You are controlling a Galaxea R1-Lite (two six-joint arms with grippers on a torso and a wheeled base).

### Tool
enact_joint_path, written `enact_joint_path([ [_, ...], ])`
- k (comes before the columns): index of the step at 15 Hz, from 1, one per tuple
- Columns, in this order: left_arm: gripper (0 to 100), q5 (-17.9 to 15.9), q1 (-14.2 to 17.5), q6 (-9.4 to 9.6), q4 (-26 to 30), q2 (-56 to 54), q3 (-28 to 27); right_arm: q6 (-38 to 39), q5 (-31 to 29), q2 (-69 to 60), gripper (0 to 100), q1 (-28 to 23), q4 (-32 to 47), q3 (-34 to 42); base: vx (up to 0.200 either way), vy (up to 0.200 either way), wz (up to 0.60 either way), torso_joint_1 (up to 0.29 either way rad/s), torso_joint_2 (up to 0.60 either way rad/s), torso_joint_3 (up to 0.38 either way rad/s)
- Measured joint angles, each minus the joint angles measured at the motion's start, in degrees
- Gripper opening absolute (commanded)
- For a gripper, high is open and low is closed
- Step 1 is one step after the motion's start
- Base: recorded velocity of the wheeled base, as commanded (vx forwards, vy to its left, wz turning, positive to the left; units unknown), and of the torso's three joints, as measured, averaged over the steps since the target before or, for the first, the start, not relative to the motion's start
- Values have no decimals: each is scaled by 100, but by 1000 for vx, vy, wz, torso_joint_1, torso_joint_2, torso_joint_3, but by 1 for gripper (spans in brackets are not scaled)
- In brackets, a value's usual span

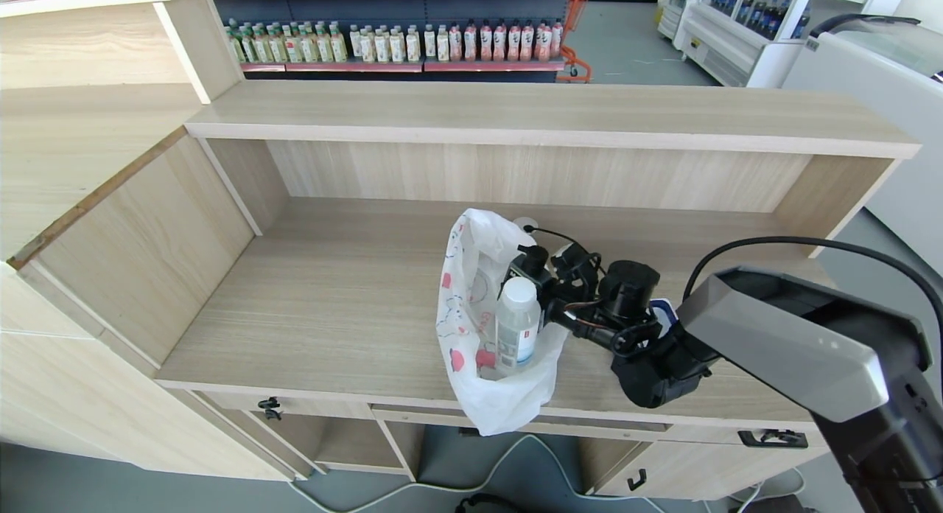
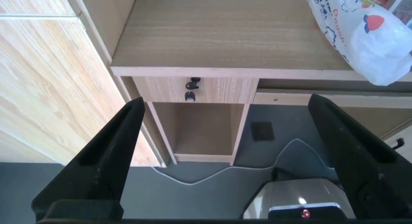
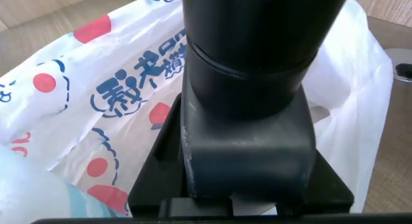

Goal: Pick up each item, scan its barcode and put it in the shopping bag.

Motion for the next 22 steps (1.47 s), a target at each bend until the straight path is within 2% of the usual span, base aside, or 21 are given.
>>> enact_joint_path([
  [5,100,0,0,0,2,0,0,-134,66,141,0,0,13,-21,0,0,0,0,0,0],
  [6,100,0,0,2,0,0,0,-134,107,150,100,0,16,-22,0,0,0,0,0,0],
  [14,100,0,0,2,0,0,0,-55,115,-132,100,-37,0,48,0,0,0,0,0,0],
  [22,100,-1,0,2,2,0,0,16,110,-1593,100,-623,11,1184,0,0,0,0,0,0],
])
